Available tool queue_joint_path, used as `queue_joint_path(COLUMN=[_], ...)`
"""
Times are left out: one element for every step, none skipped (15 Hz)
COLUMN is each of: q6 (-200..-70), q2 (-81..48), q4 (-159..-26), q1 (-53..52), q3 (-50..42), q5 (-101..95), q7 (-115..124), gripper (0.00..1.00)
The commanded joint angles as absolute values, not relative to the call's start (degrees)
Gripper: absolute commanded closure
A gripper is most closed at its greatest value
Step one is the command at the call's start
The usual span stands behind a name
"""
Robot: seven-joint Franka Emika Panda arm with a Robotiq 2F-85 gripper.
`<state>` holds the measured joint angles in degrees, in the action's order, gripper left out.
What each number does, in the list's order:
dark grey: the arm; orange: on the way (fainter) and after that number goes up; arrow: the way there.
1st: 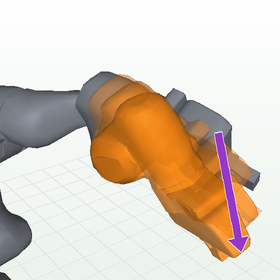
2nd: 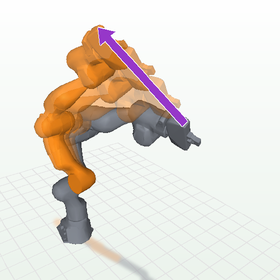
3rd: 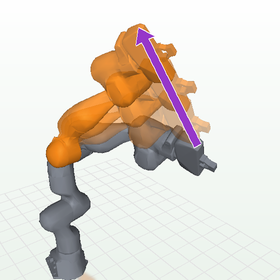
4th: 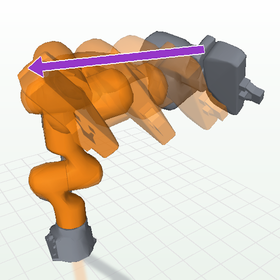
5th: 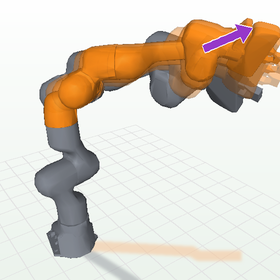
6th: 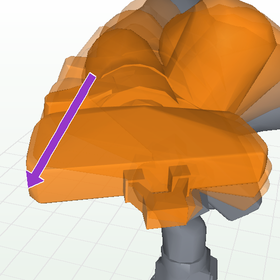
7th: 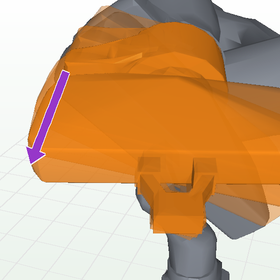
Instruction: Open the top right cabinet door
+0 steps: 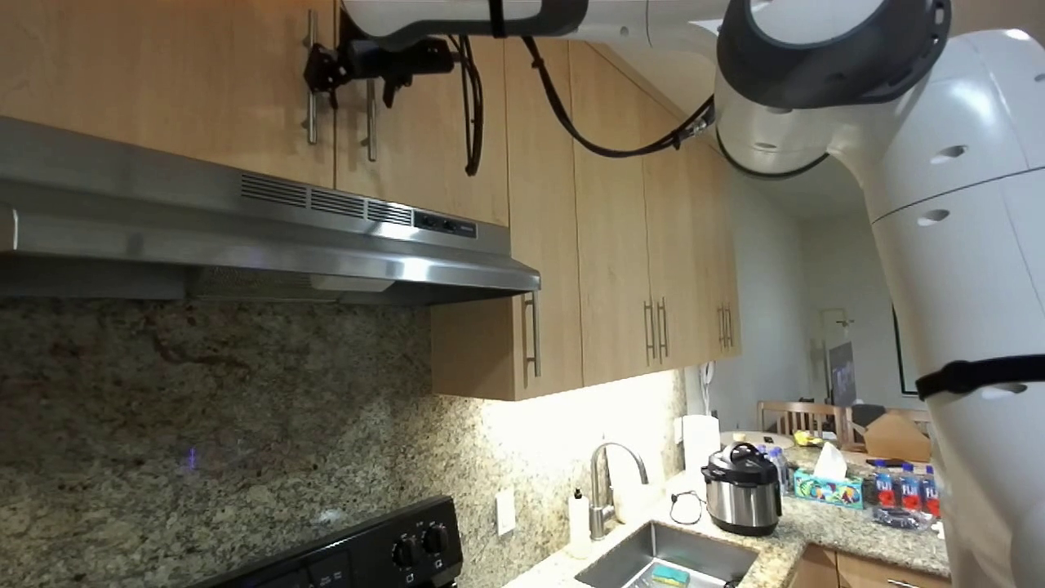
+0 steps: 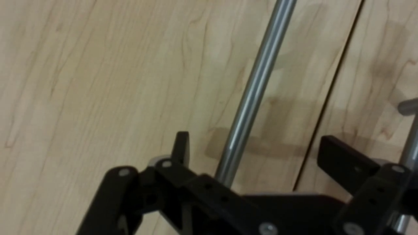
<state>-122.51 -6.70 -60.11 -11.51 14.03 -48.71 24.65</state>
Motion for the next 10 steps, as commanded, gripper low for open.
queue_joint_path(q6=[-116.71, -115.19, -114.11, -113.15, -112.27, -111.46, -111.31, -111.44, -111.67, -111.63], q2=[-8.61, -8.85, -8.97, -8.90, -8.86, -8.79, -8.72, -8.82, -9.15, -9.76], q4=[-56.12, -55.34, -54.89, -54.52, -54.14, -53.75, -53.53, -53.13, -52.55, -51.75], q1=[-13.97, -14.47, -14.88, -15.06, -15.08, -14.87, -14.76, -14.54, -14.38, -14.28], q3=[13.75, 13.67, 13.55, 13.43, 13.27, 13.15, 12.86, 12.51, 12.17, 11.79], q5=[-55.77, -56.67, -57.47, -57.82, -58.01, -57.93, -58.18, -58.04, -57.61, -57.33], q7=[31.75, 32.94, 34.04, 35.03, 35.93, 36.54, 37.53, 38.00, 37.82, 37.50], gripper=[0.00, 0.00, 0.00, 0.00, 0.00, 0.00, 0.00, 0.00, 0.00, 0.00])
